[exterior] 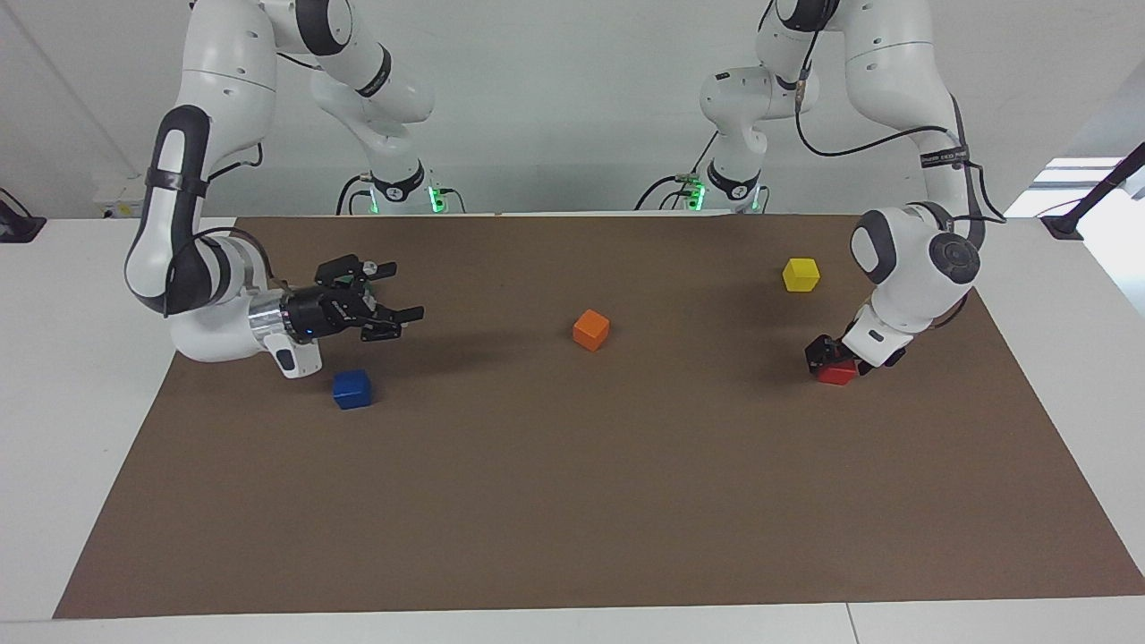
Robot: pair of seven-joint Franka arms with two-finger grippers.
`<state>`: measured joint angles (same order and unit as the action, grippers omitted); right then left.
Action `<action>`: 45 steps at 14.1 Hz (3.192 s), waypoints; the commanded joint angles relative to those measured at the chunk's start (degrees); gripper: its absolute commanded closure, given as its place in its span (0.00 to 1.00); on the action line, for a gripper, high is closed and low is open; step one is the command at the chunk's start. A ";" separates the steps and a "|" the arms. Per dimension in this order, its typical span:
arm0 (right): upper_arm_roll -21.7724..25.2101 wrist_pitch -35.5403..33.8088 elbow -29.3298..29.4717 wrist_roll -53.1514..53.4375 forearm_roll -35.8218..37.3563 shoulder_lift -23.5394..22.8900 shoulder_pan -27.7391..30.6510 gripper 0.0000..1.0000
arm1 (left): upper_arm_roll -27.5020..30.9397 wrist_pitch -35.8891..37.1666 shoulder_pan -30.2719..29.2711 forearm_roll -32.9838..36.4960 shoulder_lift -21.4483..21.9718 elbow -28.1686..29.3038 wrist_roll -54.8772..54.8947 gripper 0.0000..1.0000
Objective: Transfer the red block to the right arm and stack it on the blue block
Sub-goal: 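Lift the red cube with the left gripper while the right gripper reaches inward, then carry the red cube with the left gripper to the right gripper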
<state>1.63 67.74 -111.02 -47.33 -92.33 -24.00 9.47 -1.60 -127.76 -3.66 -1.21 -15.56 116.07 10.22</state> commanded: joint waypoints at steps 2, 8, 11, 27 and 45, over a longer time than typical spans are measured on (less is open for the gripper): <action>-0.31 -3.66 0.81 7.04 -4.95 -3.51 -4.80 0.00 | -0.16 -1.79 -0.38 -0.73 -0.44 0.64 1.21 0.00; -0.31 -1.12 0.45 11.21 -6.36 -3.86 -8.75 0.00 | -0.07 2.76 -0.82 -0.73 -0.26 -0.49 0.86 1.00; -0.23 0.02 0.45 11.64 -8.92 -3.86 -11.13 0.00 | -0.25 12.32 -0.56 -1.69 -0.35 -8.46 -4.38 1.00; -0.23 2.57 -0.07 9.89 -13.31 -3.77 -15.27 0.00 | -22.22 16.25 2.78 -27.96 7.21 -24.58 -103.94 1.00; -0.23 3.45 -0.16 9.80 -13.22 -3.77 -15.27 0.00 | -22.22 -24.91 21.86 -63.92 13.27 -1.11 -122.28 1.00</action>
<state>1.52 70.21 -111.02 -36.93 -104.37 -27.59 -5.77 -24.60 -151.00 17.02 -63.58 -4.19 112.82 -111.39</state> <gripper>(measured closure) 0.000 0.449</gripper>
